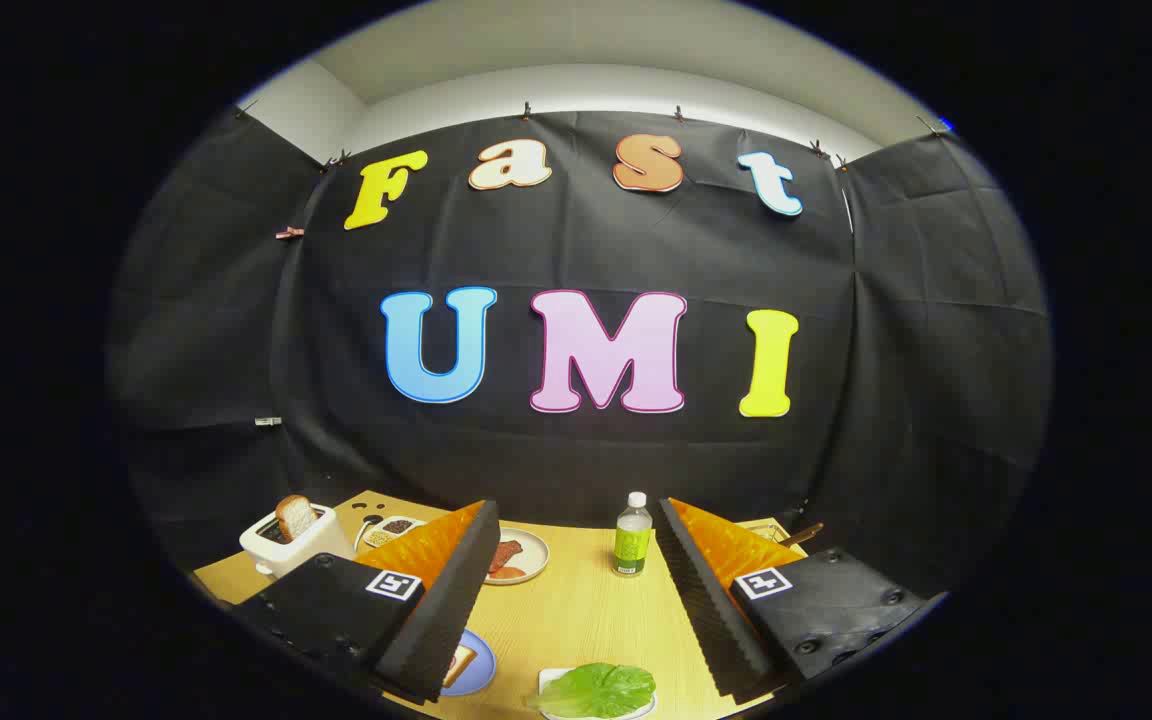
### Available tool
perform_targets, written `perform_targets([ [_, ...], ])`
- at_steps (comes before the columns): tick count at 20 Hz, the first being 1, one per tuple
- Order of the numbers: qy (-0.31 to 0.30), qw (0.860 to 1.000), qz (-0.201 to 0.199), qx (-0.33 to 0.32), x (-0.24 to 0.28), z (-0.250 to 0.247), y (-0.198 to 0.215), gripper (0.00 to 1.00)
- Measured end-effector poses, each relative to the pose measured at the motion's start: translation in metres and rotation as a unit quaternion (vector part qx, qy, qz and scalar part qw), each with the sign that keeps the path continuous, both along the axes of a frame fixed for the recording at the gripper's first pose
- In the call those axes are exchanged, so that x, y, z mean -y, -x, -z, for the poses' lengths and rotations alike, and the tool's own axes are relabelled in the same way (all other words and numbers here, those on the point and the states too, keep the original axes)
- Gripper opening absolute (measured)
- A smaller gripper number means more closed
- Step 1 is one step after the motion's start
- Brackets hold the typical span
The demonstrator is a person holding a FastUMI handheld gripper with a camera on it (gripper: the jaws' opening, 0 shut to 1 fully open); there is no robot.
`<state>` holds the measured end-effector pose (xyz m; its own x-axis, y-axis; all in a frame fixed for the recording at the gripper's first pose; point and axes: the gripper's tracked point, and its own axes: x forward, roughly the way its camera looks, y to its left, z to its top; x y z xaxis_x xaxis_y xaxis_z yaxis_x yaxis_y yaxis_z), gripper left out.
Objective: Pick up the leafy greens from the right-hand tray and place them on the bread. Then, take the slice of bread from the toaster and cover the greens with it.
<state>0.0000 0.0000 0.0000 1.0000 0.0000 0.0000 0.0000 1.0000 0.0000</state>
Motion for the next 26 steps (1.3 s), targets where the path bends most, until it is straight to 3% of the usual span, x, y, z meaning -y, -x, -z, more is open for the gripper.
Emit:
perform_targets([
  [17, -0.001, 0.999, 0.039, -0.010, 0.001, 0.013, 0.013, 0.98],
  [26, 0.033, 0.996, 0.025, -0.074, 0.000, 0.066, 0.016, 0.98],
])
